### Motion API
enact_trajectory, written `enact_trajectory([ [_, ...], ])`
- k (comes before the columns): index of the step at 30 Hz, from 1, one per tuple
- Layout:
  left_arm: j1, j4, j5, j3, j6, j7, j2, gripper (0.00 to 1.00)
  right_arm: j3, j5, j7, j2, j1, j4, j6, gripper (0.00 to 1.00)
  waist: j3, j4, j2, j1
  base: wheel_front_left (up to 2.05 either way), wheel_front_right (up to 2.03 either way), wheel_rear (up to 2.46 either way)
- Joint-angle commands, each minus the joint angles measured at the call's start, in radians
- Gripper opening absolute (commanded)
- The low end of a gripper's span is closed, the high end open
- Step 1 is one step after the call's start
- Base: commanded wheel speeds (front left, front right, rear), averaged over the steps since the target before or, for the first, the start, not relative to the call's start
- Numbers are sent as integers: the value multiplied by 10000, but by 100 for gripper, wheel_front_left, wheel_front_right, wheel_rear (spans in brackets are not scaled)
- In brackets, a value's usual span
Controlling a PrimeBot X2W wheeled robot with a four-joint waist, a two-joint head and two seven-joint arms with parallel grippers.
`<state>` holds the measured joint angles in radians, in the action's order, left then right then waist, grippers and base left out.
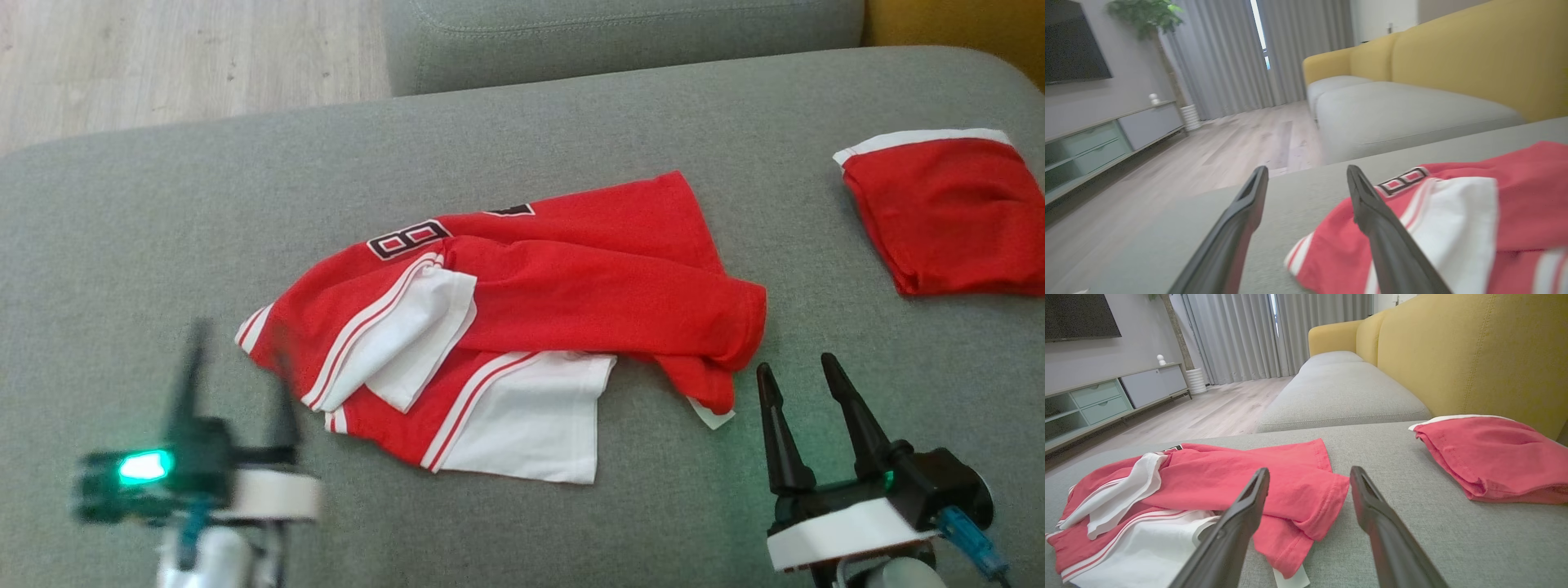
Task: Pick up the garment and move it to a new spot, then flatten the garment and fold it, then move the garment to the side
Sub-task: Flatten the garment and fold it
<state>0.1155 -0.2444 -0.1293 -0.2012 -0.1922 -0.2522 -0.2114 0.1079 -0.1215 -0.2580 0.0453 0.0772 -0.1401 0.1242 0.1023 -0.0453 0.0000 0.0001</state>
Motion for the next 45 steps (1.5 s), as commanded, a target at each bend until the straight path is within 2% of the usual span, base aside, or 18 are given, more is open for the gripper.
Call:
enact_trajectory([
  [1,32,565,409,-228,345,-95,-146,100,210,54,-38,49,-86,264,65,100,-23,17,0,-1,0,0,0],
  [6,-87,-247,1046,-1590,1279,-95,-122,100,251,20,-38,49,-83,233,65,100,-76,41,0,-1,0,0,0],
  [9,174,-1085,954,-1972,1792,-95,48,100,301,8,-38,49,-141,223,65,100,-44,11,0,-1,0,0,0],
  [12,588,-1936,753,-2048,2096,-95,233,100,366,10,-38,49,-217,230,65,100,48,-66,0,-1,0,0,0],
  [25,2202,-4909,489,-2088,2459,226,434,98,314,74,-38,49,-311,234,65,100,324,-450,0,-1,0,0,0],
  [26,2255,-5060,459,-2111,2509,245,446,74,308,72,-38,49,-316,233,65,100,326,-462,0,-1,0,0,0],
  [27,2309,-5177,432,-2120,2533,236,456,45,304,70,-38,49,-319,232,65,100,324,-471,0,-1,0,0,0],
  [28,2358,-5251,420,-2123,2526,202,464,33,298,67,-38,49,-319,230,65,100,317,-472,0,-1,0,0,0],
  [29,2395,-5317,417,-2136,2521,167,471,0,291,62,-38,49,-317,230,65,100,310,-468,0,-1,0,0,0],
  [37,2528,-4962,475,-2184,2317,-77,430,0,287,3,-38,49,-294,219,65,100,197,-288,0,-1,0,0,0],
  [45,1640,-2312,349,-1632,1773,-92,104,0,317,-70,-38,49,-227,194,65,100,-11,-43,0,-1,0,0,0],
])
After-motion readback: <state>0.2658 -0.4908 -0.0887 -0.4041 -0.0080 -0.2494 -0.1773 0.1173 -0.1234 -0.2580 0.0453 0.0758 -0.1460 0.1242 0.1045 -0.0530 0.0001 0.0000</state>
